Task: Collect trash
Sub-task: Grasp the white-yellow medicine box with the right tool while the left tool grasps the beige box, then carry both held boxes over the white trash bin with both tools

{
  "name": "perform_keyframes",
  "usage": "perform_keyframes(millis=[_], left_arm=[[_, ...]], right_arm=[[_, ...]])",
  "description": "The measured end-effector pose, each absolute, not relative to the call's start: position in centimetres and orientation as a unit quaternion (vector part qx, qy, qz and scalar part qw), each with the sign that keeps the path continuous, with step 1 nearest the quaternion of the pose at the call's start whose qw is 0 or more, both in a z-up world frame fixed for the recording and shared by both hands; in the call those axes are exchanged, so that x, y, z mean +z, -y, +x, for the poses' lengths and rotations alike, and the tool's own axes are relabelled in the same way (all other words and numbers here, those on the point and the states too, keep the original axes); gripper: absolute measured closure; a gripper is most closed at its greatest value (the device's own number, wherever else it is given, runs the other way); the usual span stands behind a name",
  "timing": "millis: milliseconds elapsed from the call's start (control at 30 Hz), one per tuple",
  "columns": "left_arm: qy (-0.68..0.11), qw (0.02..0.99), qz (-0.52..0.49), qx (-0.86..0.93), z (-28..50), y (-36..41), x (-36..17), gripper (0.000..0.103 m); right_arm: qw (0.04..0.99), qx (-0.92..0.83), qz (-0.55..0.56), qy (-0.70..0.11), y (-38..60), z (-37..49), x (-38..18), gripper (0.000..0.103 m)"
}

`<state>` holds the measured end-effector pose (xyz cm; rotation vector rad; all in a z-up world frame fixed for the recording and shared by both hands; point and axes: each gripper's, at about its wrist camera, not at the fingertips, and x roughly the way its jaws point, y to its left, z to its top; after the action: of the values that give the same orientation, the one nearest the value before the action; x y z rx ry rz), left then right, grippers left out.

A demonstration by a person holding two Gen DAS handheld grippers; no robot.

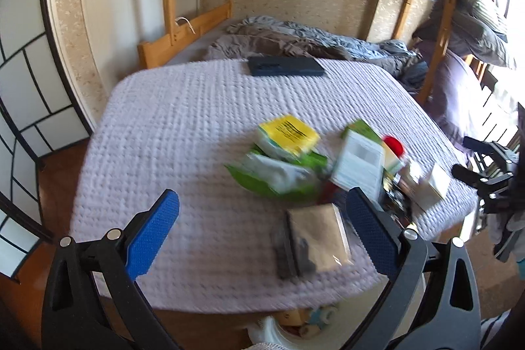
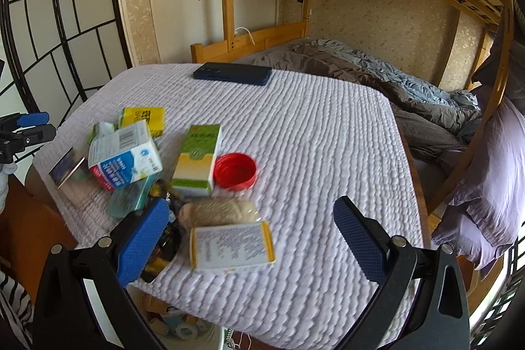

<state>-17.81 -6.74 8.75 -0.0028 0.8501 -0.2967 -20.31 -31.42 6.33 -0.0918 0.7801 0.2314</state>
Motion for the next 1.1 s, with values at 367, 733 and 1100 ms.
perform_keyframes(millis=[367,733,1100], left_arm=[[-0.444,0.886,0.040,-0.130,-18.5,9.4,3.9,0.013],[-0.439,0.887,0.031,-0.138,-19.4,9.1,4.2,0.053],[-0.442,0.883,0.018,-0.157,-21.7,8.8,6.4,0.053]], right_arm=[[0.902,0.099,-0.040,-0.418,30.8,-19.3,1.3,0.006],[0.898,0.116,-0.009,-0.425,31.0,-19.3,1.3,0.040],[0.895,0.139,-0.026,-0.423,28.7,-23.0,4.5,0.040]])
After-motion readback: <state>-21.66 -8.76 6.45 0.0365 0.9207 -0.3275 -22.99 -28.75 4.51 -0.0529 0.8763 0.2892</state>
